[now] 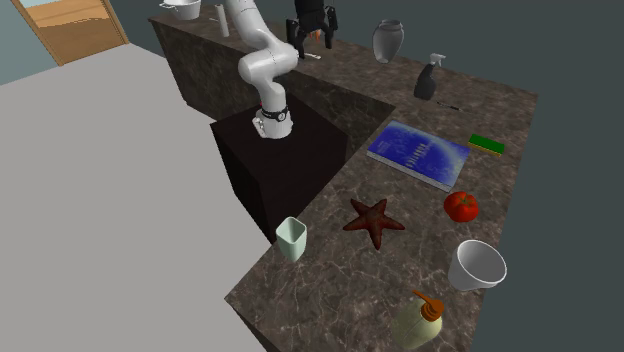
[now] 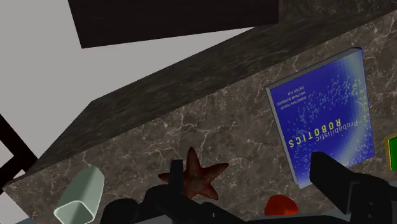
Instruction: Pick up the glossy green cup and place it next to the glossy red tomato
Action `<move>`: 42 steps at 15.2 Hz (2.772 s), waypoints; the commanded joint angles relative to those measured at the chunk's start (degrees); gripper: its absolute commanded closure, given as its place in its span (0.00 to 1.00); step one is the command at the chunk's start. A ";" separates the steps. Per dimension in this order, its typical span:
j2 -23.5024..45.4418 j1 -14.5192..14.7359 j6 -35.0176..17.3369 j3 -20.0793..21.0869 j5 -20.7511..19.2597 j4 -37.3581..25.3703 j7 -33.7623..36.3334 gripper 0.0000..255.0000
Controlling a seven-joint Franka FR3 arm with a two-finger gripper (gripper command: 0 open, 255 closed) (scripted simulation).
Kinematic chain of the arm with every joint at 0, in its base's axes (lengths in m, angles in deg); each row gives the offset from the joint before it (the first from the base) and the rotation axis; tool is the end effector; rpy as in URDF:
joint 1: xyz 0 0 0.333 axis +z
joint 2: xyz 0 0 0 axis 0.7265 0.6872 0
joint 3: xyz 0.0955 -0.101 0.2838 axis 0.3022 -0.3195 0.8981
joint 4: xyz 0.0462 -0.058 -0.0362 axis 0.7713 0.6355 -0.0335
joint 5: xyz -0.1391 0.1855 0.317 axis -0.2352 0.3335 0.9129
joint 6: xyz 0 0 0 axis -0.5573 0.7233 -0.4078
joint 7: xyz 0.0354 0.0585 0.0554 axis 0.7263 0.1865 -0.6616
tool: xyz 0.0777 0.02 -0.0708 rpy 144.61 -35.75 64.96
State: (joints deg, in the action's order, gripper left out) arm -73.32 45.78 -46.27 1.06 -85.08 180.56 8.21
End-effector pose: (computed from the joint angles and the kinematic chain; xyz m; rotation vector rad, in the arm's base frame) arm 0.2965 -0.0244 0.6402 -3.0479 0.1450 -0.2004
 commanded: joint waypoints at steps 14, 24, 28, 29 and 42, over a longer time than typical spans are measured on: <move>15.18 -2.09 -20.12 -10.73 -4.42 4.47 -11.75 0.00; 33.80 -1.74 -33.39 -19.20 -1.14 -0.86 -22.55 0.00; 42.52 -1.72 -37.14 -21.95 3.08 -5.15 -28.07 0.00; 44.79 -1.85 -37.88 -22.46 4.40 -6.42 -29.55 0.00; 72.49 -9.94 -40.94 -21.39 20.26 -27.38 -44.30 0.00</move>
State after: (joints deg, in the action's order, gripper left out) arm -2.04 36.45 -87.09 -20.57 -65.45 154.17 -35.43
